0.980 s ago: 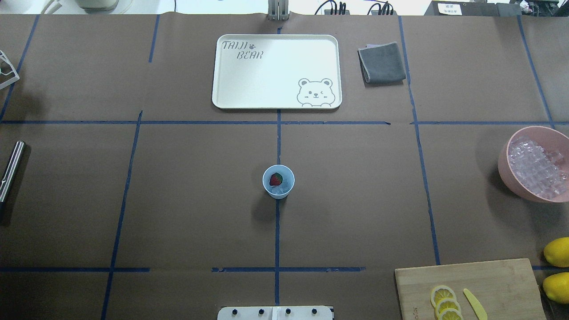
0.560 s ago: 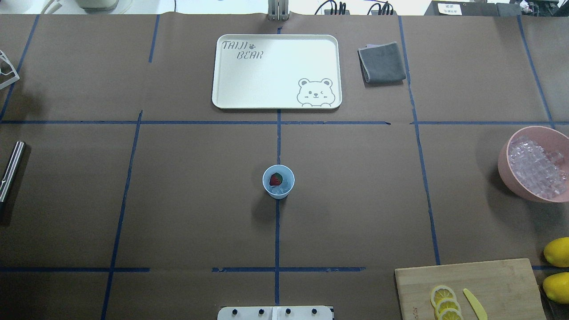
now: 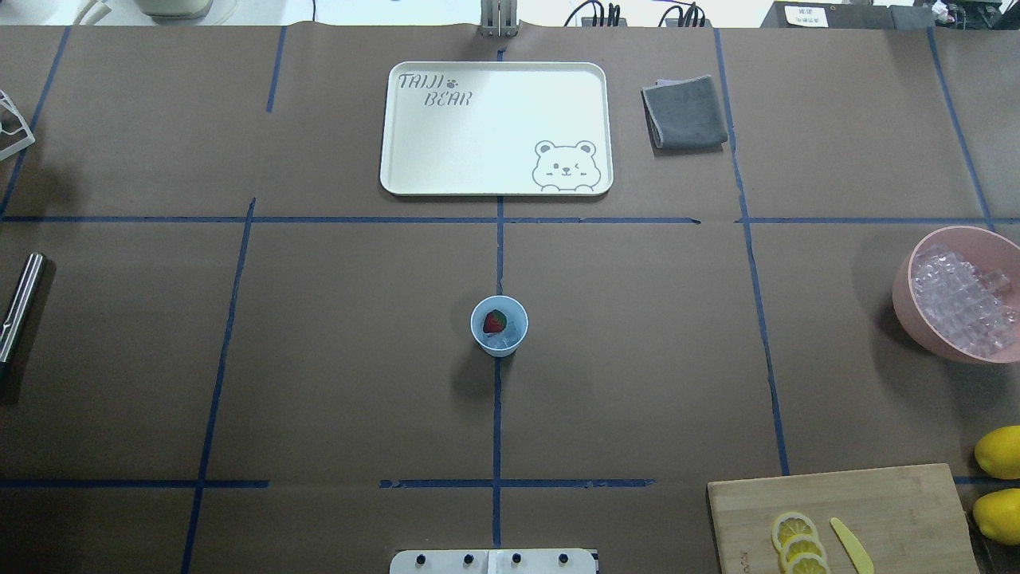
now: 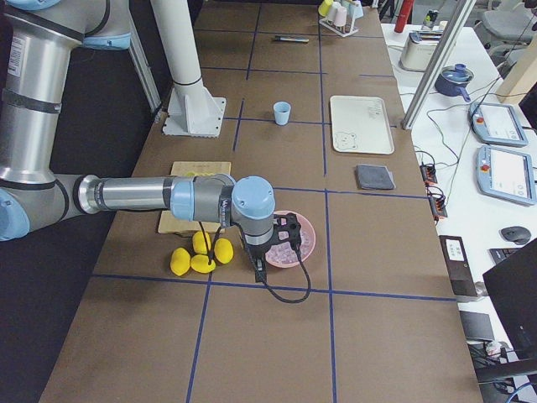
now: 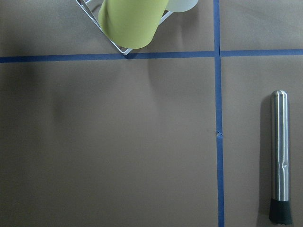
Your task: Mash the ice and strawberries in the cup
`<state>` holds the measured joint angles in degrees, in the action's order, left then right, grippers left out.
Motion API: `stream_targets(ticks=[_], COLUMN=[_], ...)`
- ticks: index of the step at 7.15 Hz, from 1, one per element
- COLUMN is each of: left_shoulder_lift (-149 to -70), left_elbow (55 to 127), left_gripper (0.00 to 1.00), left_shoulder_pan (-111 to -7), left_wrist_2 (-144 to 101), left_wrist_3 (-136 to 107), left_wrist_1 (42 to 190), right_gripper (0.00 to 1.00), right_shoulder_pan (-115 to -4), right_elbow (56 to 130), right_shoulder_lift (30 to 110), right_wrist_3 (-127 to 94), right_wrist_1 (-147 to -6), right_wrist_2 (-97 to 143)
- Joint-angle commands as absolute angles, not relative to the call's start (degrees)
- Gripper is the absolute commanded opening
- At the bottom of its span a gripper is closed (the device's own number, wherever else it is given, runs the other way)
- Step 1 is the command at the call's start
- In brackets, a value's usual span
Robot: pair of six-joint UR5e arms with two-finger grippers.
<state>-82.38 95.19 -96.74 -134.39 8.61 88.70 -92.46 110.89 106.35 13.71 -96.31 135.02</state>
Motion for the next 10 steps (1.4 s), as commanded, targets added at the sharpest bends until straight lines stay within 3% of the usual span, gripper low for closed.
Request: stream_targets(ticks=[1, 10], left_shoulder_lift=[-82.44, -82.44], left_elbow=[95.01, 94.83], left_gripper=[1.00, 1.00], left_shoulder_pan=[-96.59, -95.36], left_wrist_2=[-134.30, -134.38], left_wrist_3=[8.61, 8.61], left_wrist_1=[88.77, 88.59], right_gripper=[0.99, 0.99], right_shoulder_pan=[-92.46, -92.37], right_elbow=[110.92, 110.65], right_shoulder_lift=[106.35, 106.44], right_wrist_3=[13.71, 13.71], right_wrist_1=[-96.24, -96.42], right_wrist_2=[135.00, 137.02])
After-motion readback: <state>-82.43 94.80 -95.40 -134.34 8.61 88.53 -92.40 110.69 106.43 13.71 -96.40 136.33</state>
